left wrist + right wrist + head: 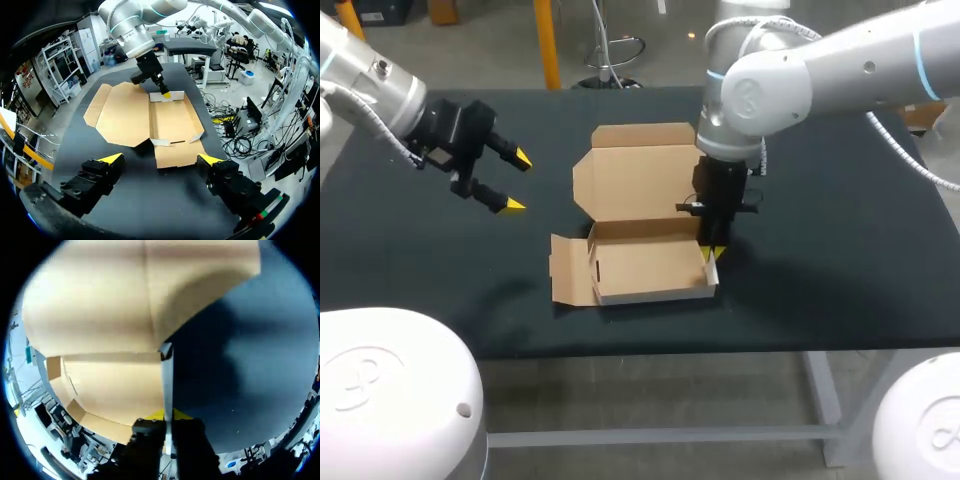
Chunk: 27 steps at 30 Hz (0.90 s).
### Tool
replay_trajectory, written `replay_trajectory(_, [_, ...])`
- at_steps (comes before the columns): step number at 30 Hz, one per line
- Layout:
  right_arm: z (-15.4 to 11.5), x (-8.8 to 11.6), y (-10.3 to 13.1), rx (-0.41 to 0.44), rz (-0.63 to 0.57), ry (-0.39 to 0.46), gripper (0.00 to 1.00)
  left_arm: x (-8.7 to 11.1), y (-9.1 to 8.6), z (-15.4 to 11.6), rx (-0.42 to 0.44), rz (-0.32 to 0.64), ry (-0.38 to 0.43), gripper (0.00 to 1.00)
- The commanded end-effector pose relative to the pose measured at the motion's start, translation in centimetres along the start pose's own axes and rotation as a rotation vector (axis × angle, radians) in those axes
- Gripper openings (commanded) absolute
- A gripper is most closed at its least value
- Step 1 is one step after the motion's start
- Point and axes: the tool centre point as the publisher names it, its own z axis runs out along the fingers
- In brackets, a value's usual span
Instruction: Assemble the packaging by folding the flat box into shape, placing the metal phone stand inside, and closing the box properly
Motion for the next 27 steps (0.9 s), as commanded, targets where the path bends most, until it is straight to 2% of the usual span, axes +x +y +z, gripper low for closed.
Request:
replay_trajectory(1, [0.25, 0.25, 0.63, 0.046, -0.002, -0.008, 0.00, 0.00, -0.01, -0.07, -0.003, 0.000, 0.002, 1.00])
replay_trajectory(13, [0.77, 0.31, 1.03, 0.028, 0.010, -0.015, 0.00, 0.00, -0.01, -0.07, -0.003, 0.000, 0.002, 1.00])
replay_trajectory(27, [1.16, 0.51, 1.31, -0.017, 0.007, -0.030, 0.09, 0.00, -0.01, -0.07, -0.003, 0.000, 0.002, 1.00])
